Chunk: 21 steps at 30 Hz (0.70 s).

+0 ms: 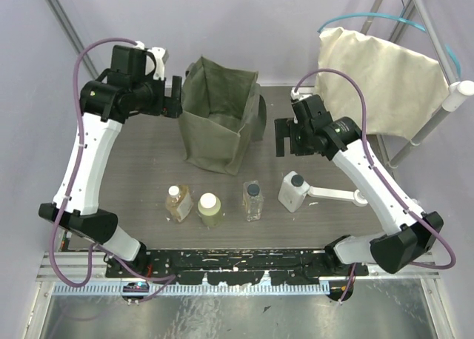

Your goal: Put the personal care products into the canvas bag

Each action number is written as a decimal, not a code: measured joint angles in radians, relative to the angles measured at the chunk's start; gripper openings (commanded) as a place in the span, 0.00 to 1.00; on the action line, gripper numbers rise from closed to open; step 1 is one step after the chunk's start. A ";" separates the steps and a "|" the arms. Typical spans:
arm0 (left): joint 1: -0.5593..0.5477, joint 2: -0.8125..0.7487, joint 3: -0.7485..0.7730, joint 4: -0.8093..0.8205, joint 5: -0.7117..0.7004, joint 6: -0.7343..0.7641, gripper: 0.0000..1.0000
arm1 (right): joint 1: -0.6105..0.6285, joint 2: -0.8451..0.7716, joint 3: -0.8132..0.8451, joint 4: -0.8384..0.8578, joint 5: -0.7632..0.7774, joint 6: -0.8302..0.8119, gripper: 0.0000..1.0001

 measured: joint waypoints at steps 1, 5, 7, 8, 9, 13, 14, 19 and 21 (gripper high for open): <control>0.003 -0.006 -0.040 0.020 0.001 0.008 0.98 | 0.000 -0.010 -0.015 -0.007 0.001 0.000 1.00; 0.023 -0.006 -0.157 0.124 0.030 0.029 0.98 | 0.000 -0.053 -0.067 -0.009 0.009 0.000 1.00; 0.030 0.002 -0.184 0.169 0.040 0.036 0.98 | 0.000 -0.075 -0.097 -0.005 0.015 0.000 1.00; 0.032 0.006 -0.192 0.187 0.042 0.037 0.98 | 0.000 -0.083 -0.113 -0.005 0.019 0.000 1.00; 0.035 0.009 -0.203 0.213 0.042 0.039 0.98 | 0.000 -0.088 -0.127 -0.006 0.021 0.000 1.00; 0.045 0.021 -0.259 0.304 0.037 0.035 0.98 | 0.000 -0.090 -0.186 -0.005 0.023 0.002 1.00; 0.048 0.024 -0.269 0.320 0.037 0.032 0.98 | 0.000 -0.090 -0.200 -0.006 0.023 0.003 1.00; 0.071 0.037 -0.326 0.406 0.039 0.003 0.98 | 0.000 -0.090 -0.238 -0.005 0.018 0.010 1.00; 0.075 0.043 -0.332 0.424 0.042 -0.005 0.98 | 0.000 -0.090 -0.254 -0.007 0.014 0.014 1.00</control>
